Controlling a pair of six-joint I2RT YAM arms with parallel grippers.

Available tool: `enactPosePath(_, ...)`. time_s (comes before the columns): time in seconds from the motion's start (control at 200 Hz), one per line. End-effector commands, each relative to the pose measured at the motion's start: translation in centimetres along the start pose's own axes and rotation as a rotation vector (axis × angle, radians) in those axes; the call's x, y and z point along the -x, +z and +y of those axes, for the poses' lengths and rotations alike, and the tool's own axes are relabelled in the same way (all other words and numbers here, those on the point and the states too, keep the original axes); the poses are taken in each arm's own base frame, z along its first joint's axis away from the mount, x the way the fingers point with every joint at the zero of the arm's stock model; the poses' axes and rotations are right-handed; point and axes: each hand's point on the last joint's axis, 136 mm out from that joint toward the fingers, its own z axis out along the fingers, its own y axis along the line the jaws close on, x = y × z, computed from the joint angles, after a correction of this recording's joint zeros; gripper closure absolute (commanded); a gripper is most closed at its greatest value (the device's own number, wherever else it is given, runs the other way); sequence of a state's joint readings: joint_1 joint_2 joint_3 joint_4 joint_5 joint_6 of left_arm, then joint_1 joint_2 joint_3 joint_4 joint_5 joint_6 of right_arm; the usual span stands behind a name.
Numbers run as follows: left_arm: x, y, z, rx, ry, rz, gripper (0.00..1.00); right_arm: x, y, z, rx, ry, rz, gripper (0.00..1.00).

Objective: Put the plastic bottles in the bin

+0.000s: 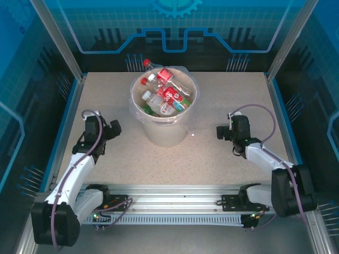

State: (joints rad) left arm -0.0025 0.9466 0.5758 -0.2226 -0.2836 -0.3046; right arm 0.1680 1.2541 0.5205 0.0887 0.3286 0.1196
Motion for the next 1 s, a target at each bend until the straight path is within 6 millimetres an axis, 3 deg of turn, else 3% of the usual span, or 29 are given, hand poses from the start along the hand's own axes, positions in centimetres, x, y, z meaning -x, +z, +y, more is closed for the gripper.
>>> enactPosePath(0.0,3.7,0.9,-0.7,-0.026,0.007,-0.197,0.01,3.1,0.7,-0.9,-0.048,0.037,-0.179,0.00)
enactPosePath(0.42,2.4,6.0,-2.8,-0.134,0.110,-0.300,0.01,6.5,1.3,-1.6,-0.099,0.007,-0.389,0.00)
enactPosePath(0.54,2.2,7.3,-3.2,-0.144,0.152,-0.309,0.01,5.4,2.2,-1.7,-0.095,0.024,-0.383,0.00)
enactPosePath(0.73,1.0,9.4,-4.5,-0.202,0.208,-0.295,0.01,5.6,2.4,-0.7,-0.038,-0.006,-0.406,0.00)
enactPosePath(0.815,-0.1,9.4,-6.0,-0.259,0.276,-0.295,0.01,5.2,2.6,-0.5,-0.005,0.003,-0.397,0.00)
enactPosePath(0.996,-0.1,9.3,-6.1,-0.260,0.277,-0.292,0.01,4.9,3.1,-1.0,-0.026,0.017,-0.408,0.00)
